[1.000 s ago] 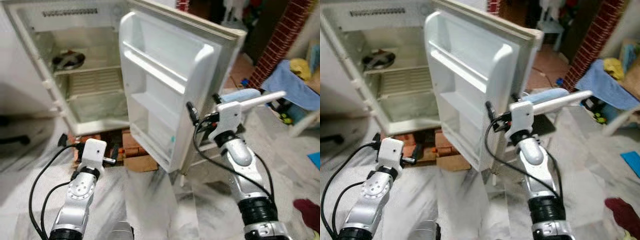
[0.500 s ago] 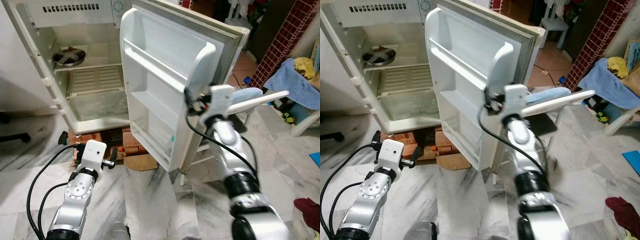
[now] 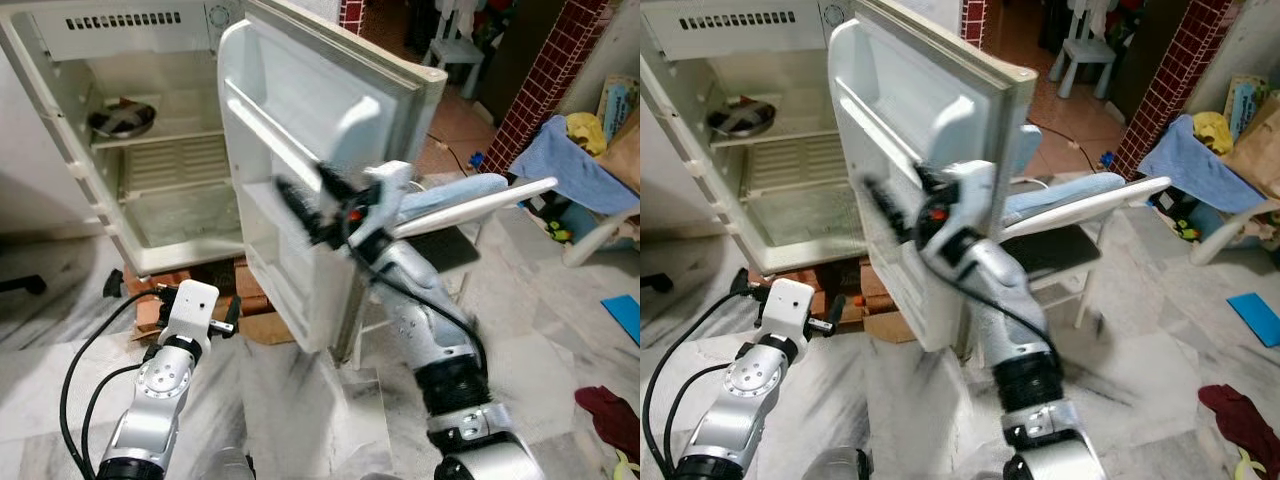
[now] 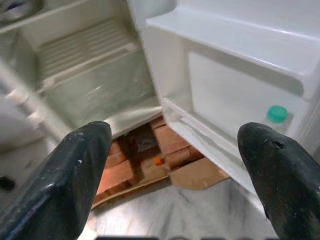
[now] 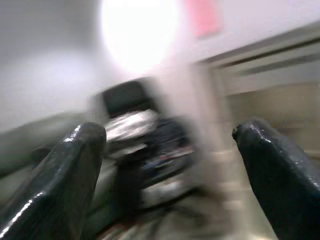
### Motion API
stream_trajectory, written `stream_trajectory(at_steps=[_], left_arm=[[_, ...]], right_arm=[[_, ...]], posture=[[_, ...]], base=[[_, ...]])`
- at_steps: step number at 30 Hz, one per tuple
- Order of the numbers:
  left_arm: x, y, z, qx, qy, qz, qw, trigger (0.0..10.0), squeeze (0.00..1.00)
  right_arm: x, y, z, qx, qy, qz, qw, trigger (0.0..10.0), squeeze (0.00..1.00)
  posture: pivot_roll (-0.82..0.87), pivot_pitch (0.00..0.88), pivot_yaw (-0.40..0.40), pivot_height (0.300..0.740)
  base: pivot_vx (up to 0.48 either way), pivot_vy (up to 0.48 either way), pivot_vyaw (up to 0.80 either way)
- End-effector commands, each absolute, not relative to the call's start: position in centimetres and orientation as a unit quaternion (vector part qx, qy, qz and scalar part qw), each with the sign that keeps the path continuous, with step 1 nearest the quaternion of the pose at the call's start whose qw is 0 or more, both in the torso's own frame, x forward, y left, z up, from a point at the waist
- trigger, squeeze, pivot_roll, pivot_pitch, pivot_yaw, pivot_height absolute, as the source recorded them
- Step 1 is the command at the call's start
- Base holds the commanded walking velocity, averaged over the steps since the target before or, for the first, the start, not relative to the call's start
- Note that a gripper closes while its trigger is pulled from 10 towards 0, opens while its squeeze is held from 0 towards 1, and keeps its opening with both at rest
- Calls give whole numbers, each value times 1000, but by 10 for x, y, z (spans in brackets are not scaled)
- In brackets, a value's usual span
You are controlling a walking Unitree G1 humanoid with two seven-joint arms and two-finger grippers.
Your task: Restocking fridge
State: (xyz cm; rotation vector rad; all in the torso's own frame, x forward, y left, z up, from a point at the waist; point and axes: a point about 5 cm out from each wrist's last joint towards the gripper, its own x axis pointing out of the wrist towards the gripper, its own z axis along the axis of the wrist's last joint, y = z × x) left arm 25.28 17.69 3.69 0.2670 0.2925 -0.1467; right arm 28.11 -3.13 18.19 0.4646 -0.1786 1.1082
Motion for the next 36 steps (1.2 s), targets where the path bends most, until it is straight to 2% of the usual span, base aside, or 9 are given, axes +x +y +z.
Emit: stream_trajectory(at_steps=[1,4,9,12,17,22,26,31,36], left_arm=[[251,180,37,137,150,-74,976,10000,0],[249,181,35,134,157,-73,976,10000,0],[244,176,31,127,169,-100,972,10000,0],[244,173,31,122,173,-118,970,10000,0],[237,163,30,90,192,-174,962,10000,0],[223,149,26,86,214,-247,941,10000,0],[215,144,26,93,221,-289,927,10000,0],[226,148,29,122,205,-276,931,10000,0],[257,177,36,157,170,-166,959,10000,0]], right_arm=[[273,-37,178,207,-73,542,811,10000,0],[269,-56,155,151,-47,510,845,10000,0],[233,-91,139,183,20,559,809,10000,0],[217,-110,119,118,83,571,808,10000,0],[215,-141,81,-44,161,537,827,10000,0],[233,-153,73,-106,180,477,854,10000,0],[244,-151,65,-167,174,467,851,10000,0],[255,-145,65,-179,149,438,868,10000,0],[267,-146,67,-185,122,387,895,10000,0]], posture=[[61,0,-75,740],[56,0,-76,740],[34,0,-64,740],[27,0,-57,740],[22,0,-49,740],[31,0,-50,740],[41,0,-56,740],[45,0,-64,740],[44,0,-72,740]], base=[[0,0,0],[0,0,0],[0,0,0],[0,0,0],[0,0,0],[0,0,0],[0,0,0],[0,0,0],[0,0,0]])
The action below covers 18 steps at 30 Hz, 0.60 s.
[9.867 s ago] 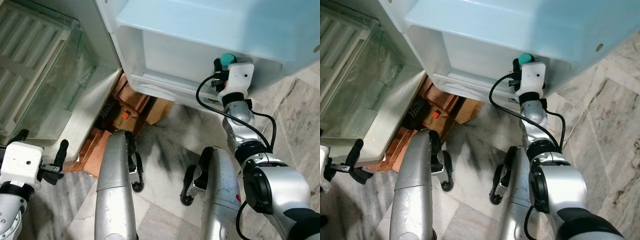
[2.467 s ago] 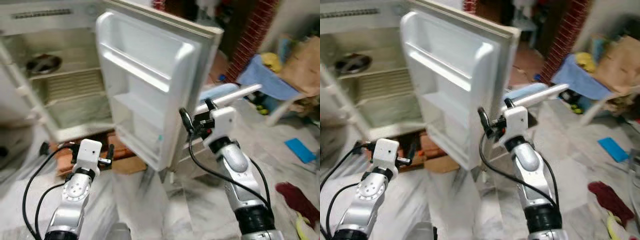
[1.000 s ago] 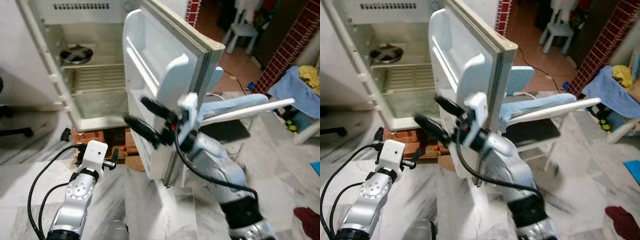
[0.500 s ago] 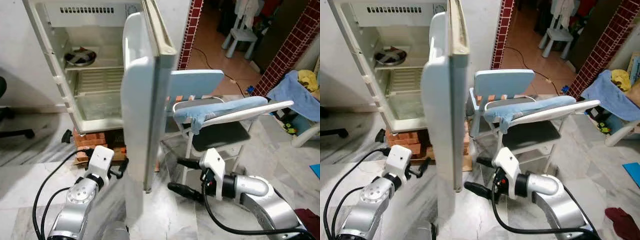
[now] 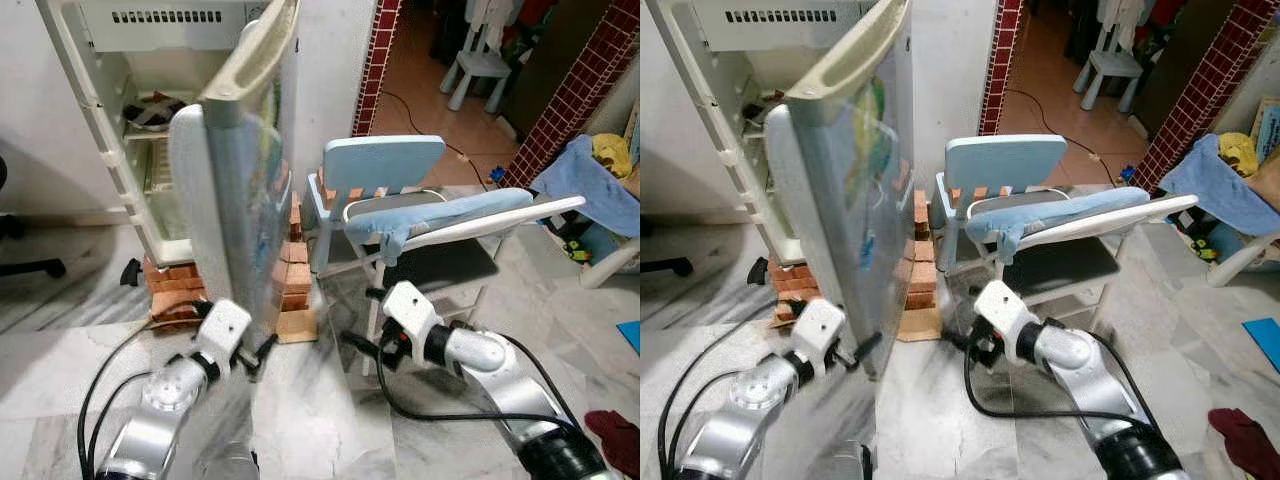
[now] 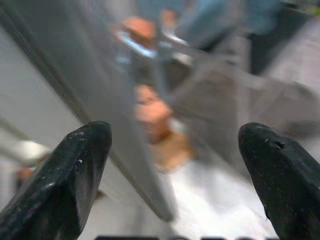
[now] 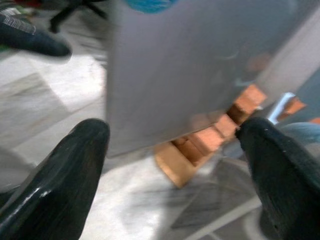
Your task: Restocking fridge
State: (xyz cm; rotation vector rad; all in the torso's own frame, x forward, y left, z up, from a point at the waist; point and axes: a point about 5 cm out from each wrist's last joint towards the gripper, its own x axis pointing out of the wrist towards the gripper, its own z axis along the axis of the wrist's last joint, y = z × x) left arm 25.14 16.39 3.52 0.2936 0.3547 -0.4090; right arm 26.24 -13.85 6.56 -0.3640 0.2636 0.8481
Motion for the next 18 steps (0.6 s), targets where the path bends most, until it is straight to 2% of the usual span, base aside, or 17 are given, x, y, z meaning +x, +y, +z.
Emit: stream_trajectory(at_steps=[1,5,8,9,13,18], left_arm=[[264,187,38,168,166,-143,961,10000,0],[283,222,46,182,163,-60,968,10000,0],[292,269,58,186,151,63,969,10000,0],[292,273,59,185,150,73,968,10000,0],[287,280,58,188,145,84,968,10000,0],[277,253,51,166,113,49,978,10000,0]], right_arm=[[267,-145,66,-187,117,383,897,10000,0],[268,-140,66,-184,106,383,899,10000,0],[266,-137,65,-185,99,382,900,10000,0],[266,-136,65,-186,99,381,900,10000,0],[264,-137,62,-188,100,379,900,10000,0],[263,-137,59,-189,99,377,901,10000,0]], posture=[[42,0,-74,740],[36,0,-76,740],[31,0,-74,740],[31,0,-74,740],[30,0,-72,740],[33,0,-73,740]], base=[[0,0,0],[0,0,0],[0,0,0],[0,0,0],[0,0,0],[0,0,0]])
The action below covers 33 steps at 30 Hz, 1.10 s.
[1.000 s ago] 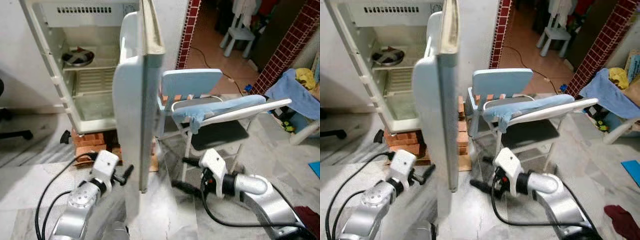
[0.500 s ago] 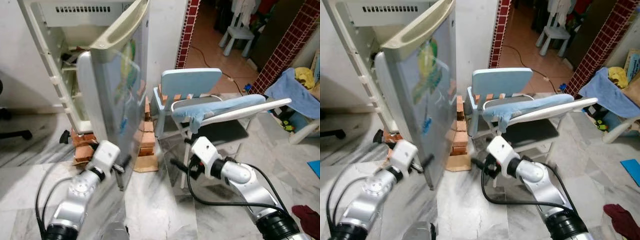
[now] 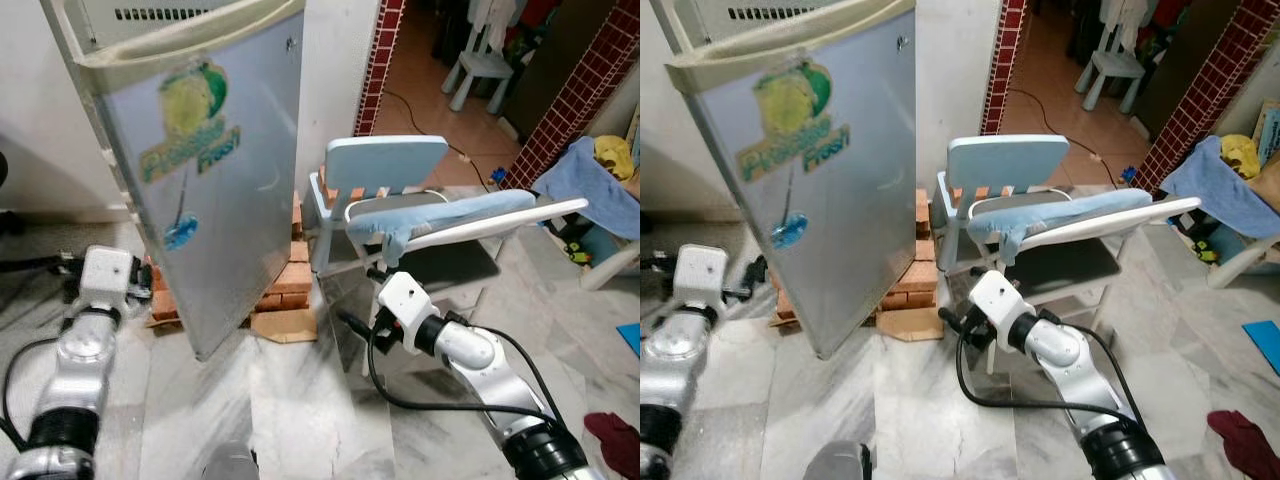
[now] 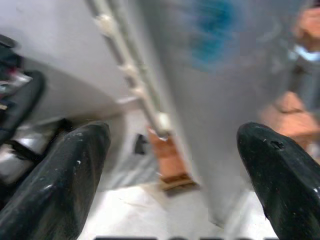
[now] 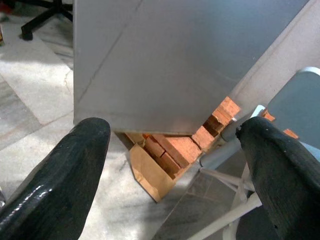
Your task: Restocking fridge
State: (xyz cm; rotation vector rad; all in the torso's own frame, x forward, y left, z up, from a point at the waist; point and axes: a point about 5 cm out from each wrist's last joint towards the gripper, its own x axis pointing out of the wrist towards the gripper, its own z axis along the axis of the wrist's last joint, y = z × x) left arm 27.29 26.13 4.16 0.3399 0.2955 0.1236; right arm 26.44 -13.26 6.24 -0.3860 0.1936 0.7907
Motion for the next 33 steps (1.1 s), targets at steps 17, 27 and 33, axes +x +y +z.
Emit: stream_trajectory(at_steps=[17,27,33], left_arm=[[255,198,59,101,45,-52,993,10000,0],[253,199,54,93,60,-53,992,10000,0],[258,200,59,101,52,-55,992,10000,0]], right_arm=[[277,-150,88,-19,-20,141,990,10000,0],[273,-153,78,-1,-7,92,996,10000,0],[277,-151,82,-6,-18,80,997,10000,0]], posture=[[47,0,-62,740],[42,0,-47,740],[38,0,-43,740]], base=[[0,247,0],[0,480,-623],[0,480,-746]])
